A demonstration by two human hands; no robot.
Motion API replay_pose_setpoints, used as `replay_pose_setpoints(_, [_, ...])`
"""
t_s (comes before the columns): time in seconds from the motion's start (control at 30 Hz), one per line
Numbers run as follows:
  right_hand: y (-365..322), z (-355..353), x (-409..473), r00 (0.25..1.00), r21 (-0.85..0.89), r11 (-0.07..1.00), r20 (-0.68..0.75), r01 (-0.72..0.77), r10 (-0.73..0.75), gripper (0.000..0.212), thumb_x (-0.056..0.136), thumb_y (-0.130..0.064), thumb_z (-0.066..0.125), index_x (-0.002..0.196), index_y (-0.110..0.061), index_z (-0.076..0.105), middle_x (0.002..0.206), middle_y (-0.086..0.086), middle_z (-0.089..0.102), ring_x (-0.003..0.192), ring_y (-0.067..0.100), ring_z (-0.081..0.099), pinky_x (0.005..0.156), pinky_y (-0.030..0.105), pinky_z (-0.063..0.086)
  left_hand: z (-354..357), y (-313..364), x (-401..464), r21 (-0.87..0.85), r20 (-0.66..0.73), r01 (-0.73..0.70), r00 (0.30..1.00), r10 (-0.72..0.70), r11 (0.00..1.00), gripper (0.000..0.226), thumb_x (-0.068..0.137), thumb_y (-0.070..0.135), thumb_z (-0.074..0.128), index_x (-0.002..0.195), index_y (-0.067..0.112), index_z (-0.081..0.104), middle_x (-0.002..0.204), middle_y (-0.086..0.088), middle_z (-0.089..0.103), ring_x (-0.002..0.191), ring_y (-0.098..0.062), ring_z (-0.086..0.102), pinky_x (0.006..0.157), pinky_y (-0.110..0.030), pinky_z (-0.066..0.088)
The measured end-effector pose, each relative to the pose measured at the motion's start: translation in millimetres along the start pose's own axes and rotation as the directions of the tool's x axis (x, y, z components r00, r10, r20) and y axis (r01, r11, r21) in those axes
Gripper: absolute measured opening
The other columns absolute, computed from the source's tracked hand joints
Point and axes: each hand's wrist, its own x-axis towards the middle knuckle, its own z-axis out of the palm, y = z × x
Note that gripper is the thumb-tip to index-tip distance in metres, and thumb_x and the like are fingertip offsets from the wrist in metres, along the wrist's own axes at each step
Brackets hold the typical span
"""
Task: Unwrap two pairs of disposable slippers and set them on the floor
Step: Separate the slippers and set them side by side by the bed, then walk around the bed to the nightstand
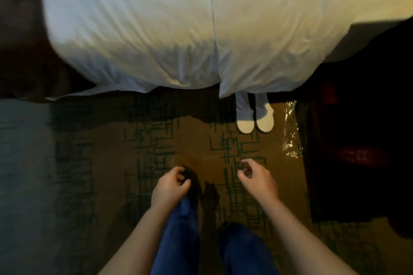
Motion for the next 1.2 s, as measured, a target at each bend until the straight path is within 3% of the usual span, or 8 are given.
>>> replay_pose_setpoints(0.2, [-77, -48, -78, 0.994, -0.171, 0.98, 0.053, 0.103, -0.096, 0.04, 0.089, -0.036, 0.054, 0.128, -0.029, 0.048, 0.123, -0.003, 0.058, 0.11, 0.016, 0.056, 0.088, 0.038, 0.053, -92, -19, -87, -0.173, 0.053, 0.021, 0.999, -0.012, 0.985, 0.043, 0.086, 0.026, 0.059, 0.127, 0.021, 0.048, 0.107, 0.002, 0.061, 0.101, -0.014, 0.06, 0.089, -0.036, 0.053])
replay_pose_setpoints(0.37, [-139, -61, -119, 0.985, -0.242, 0.955, 0.042, 0.173, -0.167, 0.043, 0.088, -0.035, 0.056, 0.129, -0.029, 0.047, 0.124, -0.002, 0.058, 0.11, 0.015, 0.056, 0.088, 0.039, 0.053, -162, -38, -131, -0.243, -0.026, 0.026, 0.999, -0.033, 0.97, 0.043, 0.085, 0.027, 0.059, 0.126, 0.023, 0.048, 0.108, 0.001, 0.063, 0.095, -0.011, 0.06, 0.088, -0.036, 0.053])
replay_pose_setpoints(0.47, [-172, -54, -128, 0.979, -0.268, 0.942, 0.08, 0.203, -0.188, 0.044, 0.088, -0.03, 0.057, 0.13, -0.025, 0.046, 0.117, -0.001, 0.06, 0.1, 0.014, 0.058, 0.084, 0.037, 0.055, -195, -61, -145, -0.286, -0.051, 0.056, 0.996, -0.073, 0.957, 0.044, 0.085, 0.028, 0.059, 0.127, 0.025, 0.047, 0.111, 0.002, 0.062, 0.1, -0.015, 0.059, 0.09, -0.039, 0.053])
replay_pose_setpoints(0.73, [-241, -35, -117, 0.955, -0.458, 0.841, 0.202, 0.288, -0.217, 0.042, 0.086, -0.033, 0.054, 0.127, -0.025, 0.048, 0.097, -0.002, 0.062, 0.078, 0.013, 0.063, 0.072, 0.037, 0.06, -229, -104, -163, -0.518, -0.163, 0.155, 0.948, -0.275, 0.841, 0.044, 0.086, 0.023, 0.058, 0.129, 0.022, 0.047, 0.117, -0.001, 0.06, 0.101, -0.013, 0.055, 0.088, -0.031, 0.049])
replay_pose_setpoints(0.8, [-257, -31, -110, 0.942, -0.5, 0.807, 0.266, 0.315, -0.203, 0.042, 0.087, -0.032, 0.054, 0.127, -0.023, 0.047, 0.098, -0.001, 0.063, 0.079, 0.015, 0.064, 0.074, 0.037, 0.059, -229, -113, -168, -0.599, -0.18, 0.174, 0.922, -0.343, 0.782, 0.044, 0.086, 0.021, 0.057, 0.129, 0.021, 0.046, 0.118, -0.002, 0.06, 0.101, -0.013, 0.055, 0.086, -0.029, 0.048])
replay_pose_setpoints(0.97, [-297, -27, -89, 0.854, -0.607, 0.625, 0.478, 0.49, -0.205, 0.042, 0.089, -0.034, 0.055, 0.126, -0.016, 0.05, 0.118, 0.006, 0.062, 0.103, 0.019, 0.059, 0.081, 0.027, 0.045, -207, -133, -181, -0.751, -0.115, 0.242, 0.868, -0.483, 0.614, 0.043, 0.087, 0.019, 0.057, 0.129, 0.019, 0.047, 0.105, 0.003, 0.058, 0.1, -0.015, 0.056, 0.087, -0.033, 0.051])
replay_pose_setpoints(1.07, [-324, -17, -82, 0.816, -0.624, 0.546, 0.532, 0.559, -0.226, 0.039, 0.088, -0.037, 0.055, 0.121, -0.017, 0.054, 0.115, 0.005, 0.062, 0.099, 0.019, 0.058, 0.083, 0.03, 0.047, -186, -136, -185, -0.835, -0.073, 0.265, 0.816, -0.573, 0.483, 0.044, 0.087, 0.018, 0.057, 0.129, 0.017, 0.047, 0.113, -0.003, 0.06, 0.097, -0.015, 0.056, 0.077, -0.028, 0.047])
replay_pose_setpoints(1.2, [-370, 10, -82, 0.756, -0.618, 0.443, 0.59, 0.649, -0.284, 0.036, 0.087, -0.033, 0.055, 0.115, -0.011, 0.058, 0.113, 0.01, 0.065, 0.102, 0.026, 0.06, 0.084, 0.035, 0.048, -165, -138, -189, -0.905, -0.02, 0.267, 0.753, -0.658, 0.332, 0.042, 0.086, 0.015, 0.057, 0.127, 0.01, 0.049, 0.113, -0.011, 0.062, 0.095, -0.021, 0.058, 0.079, -0.032, 0.048])
